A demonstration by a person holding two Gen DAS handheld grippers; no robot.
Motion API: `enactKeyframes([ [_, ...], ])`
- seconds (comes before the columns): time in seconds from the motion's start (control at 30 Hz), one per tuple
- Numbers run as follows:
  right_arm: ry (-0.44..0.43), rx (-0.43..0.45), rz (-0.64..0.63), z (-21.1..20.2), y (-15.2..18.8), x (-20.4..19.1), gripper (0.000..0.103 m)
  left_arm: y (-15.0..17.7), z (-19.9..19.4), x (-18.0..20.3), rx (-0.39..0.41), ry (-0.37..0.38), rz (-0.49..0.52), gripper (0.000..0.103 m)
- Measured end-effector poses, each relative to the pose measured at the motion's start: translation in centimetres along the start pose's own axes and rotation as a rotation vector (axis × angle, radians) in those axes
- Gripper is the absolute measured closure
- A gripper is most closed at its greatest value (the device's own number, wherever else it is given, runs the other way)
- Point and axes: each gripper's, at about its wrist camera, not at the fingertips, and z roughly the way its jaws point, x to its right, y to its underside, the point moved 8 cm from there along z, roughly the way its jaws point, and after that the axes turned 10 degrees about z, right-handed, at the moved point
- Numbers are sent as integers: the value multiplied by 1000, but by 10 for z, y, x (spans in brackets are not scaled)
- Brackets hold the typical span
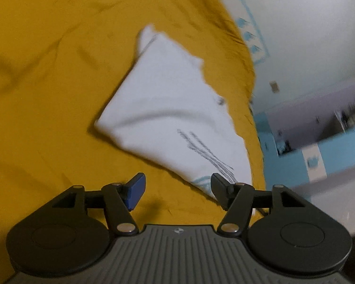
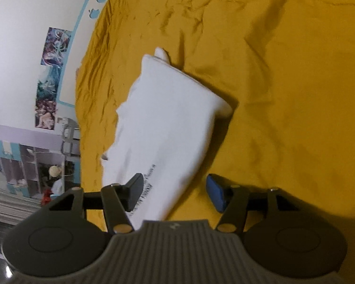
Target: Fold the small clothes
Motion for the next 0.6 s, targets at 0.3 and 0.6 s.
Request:
enactKeyframes([
  [0.3, -26, 44, 42, 14, -8, 2, 48, -19, 32, -39, 207, -88, -254, 37],
  [0.6, -16, 74, -20, 39, -16, -9, 48, -32, 57, -39, 196, -2, -218, 93],
])
